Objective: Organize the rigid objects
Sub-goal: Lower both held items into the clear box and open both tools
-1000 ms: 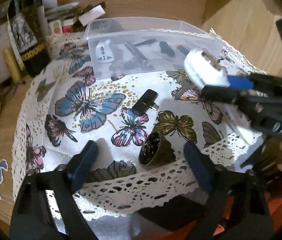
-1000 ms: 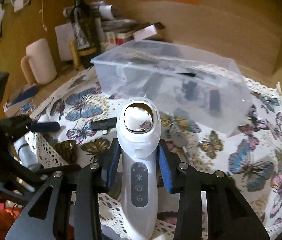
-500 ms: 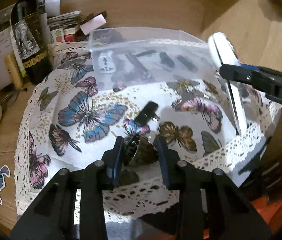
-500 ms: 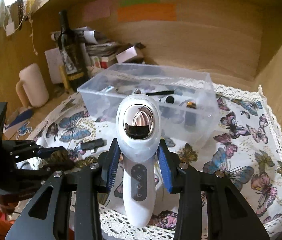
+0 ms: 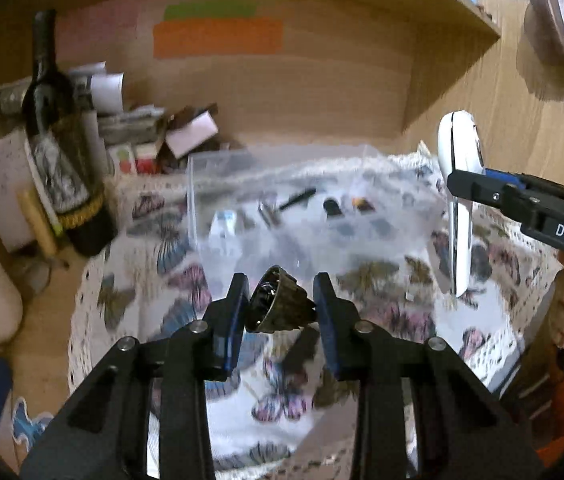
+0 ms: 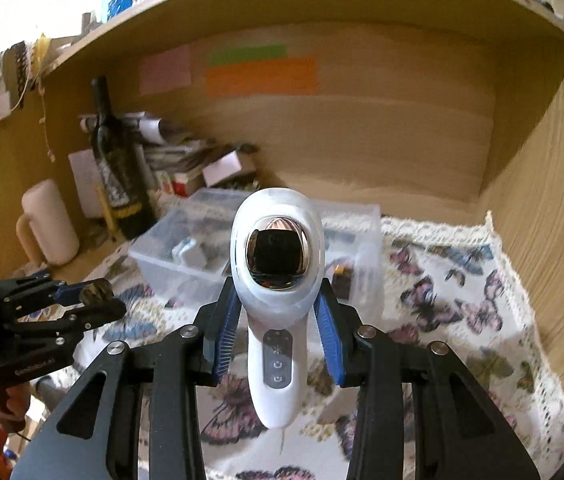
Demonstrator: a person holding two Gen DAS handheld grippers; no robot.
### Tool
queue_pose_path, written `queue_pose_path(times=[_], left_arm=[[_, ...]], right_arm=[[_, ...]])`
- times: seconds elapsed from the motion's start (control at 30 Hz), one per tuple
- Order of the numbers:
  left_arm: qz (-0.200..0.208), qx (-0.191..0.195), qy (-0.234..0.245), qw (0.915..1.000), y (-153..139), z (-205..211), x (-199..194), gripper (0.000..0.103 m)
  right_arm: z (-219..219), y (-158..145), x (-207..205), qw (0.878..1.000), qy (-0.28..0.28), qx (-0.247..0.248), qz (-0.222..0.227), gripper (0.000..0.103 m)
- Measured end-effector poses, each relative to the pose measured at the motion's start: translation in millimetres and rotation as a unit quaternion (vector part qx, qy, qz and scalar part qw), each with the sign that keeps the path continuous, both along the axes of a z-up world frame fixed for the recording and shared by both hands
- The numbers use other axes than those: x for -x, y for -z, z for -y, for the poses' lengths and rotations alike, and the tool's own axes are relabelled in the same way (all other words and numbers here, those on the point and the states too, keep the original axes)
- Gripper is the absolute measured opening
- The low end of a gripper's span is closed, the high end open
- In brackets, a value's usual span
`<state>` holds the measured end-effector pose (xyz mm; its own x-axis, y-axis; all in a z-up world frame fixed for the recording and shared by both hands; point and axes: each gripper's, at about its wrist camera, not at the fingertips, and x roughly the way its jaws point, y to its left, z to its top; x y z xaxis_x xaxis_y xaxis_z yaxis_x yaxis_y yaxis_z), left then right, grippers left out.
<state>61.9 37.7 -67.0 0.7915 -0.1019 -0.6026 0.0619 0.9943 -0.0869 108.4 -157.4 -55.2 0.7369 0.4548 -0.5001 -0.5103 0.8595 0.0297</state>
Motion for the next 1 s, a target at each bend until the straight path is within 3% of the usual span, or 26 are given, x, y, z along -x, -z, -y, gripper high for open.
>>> queue_pose_path(times=[0.13,0.53,1.0], left_arm=[[0.016,-0.005,0.000,0.9999,-12.2,-0.9,-16.2,0.033],[0.013,0.000,0.008,0.9999,-20.3,-7.2,-59.9,0.033],[-0.036,0.001,0.014,0.9993,5.8,-14.2,-100.6,0.033]], right_arm=[[-1.3,-11.1,-9.6,1.000,0.008,0.001,0.018,0.034],[-16.3,-29.3,-49.8,0.999,0.022,0.015,0.038,0.034],[-29.1,-16.8,-94.7,0.999,0.030,0.038,0.014,0.034]])
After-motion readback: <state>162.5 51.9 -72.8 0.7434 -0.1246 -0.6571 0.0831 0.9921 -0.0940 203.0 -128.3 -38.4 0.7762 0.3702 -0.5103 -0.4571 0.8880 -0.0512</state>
